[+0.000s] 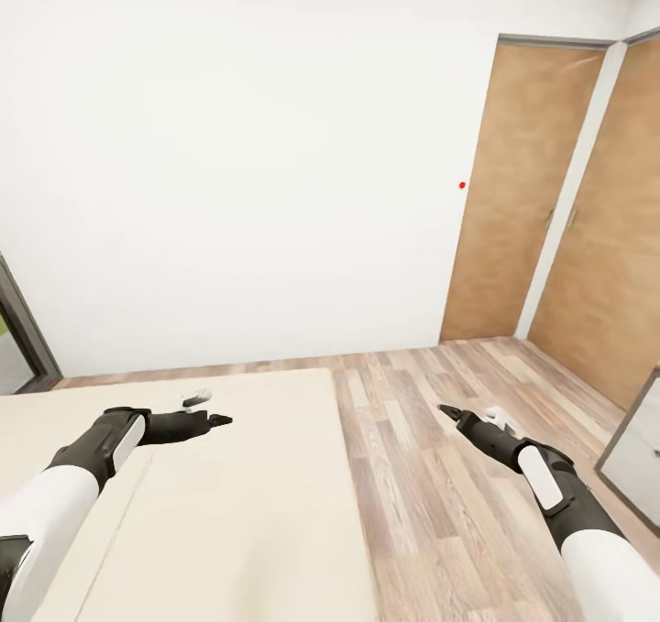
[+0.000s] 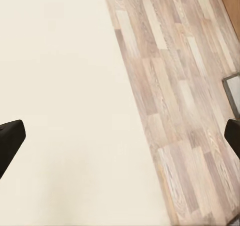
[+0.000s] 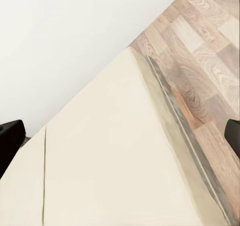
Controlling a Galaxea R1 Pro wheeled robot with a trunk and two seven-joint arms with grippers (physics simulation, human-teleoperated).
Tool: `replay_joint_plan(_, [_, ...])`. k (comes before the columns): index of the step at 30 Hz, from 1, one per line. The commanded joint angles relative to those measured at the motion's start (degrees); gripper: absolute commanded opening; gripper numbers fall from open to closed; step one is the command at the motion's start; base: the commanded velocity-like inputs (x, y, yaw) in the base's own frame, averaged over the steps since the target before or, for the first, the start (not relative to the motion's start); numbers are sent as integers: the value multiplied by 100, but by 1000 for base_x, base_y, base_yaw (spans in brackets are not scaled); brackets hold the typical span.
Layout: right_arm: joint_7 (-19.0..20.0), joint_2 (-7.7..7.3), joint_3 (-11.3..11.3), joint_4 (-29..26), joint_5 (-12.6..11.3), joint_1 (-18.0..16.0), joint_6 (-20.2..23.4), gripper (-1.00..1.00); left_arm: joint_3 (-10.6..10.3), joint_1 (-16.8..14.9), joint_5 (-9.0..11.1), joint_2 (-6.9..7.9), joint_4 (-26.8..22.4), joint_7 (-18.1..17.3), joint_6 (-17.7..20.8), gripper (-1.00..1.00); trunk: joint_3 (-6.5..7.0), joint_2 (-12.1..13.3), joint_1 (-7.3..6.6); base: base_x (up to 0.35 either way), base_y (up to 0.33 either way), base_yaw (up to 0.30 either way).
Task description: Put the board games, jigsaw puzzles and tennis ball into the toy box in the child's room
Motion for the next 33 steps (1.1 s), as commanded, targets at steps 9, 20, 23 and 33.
replay_joint_plan(9, [11,11,-19,-1,-14,-8,26,100,13,-3,29,2,-4,-8,45,100,-14,-14,3,-59,100,-214])
replay_joint_plan(20, [10,12,-27,-1,-12,-8,25,100,11,-3,29,2,-4,-4,45,100,-14,-14,3,-4,6,50])
replay_joint_plan(23, [10,12,-28,-1,-12,-8,25,100,11,-3,29,2,-4,-4,45,100,-14,-14,3,0,0,244])
replay_joint_plan(33, [10,12,-28,-1,-12,-8,25,100,14,-3,29,2,-4,-5,45,100,-14,-14,3,0,0,277])
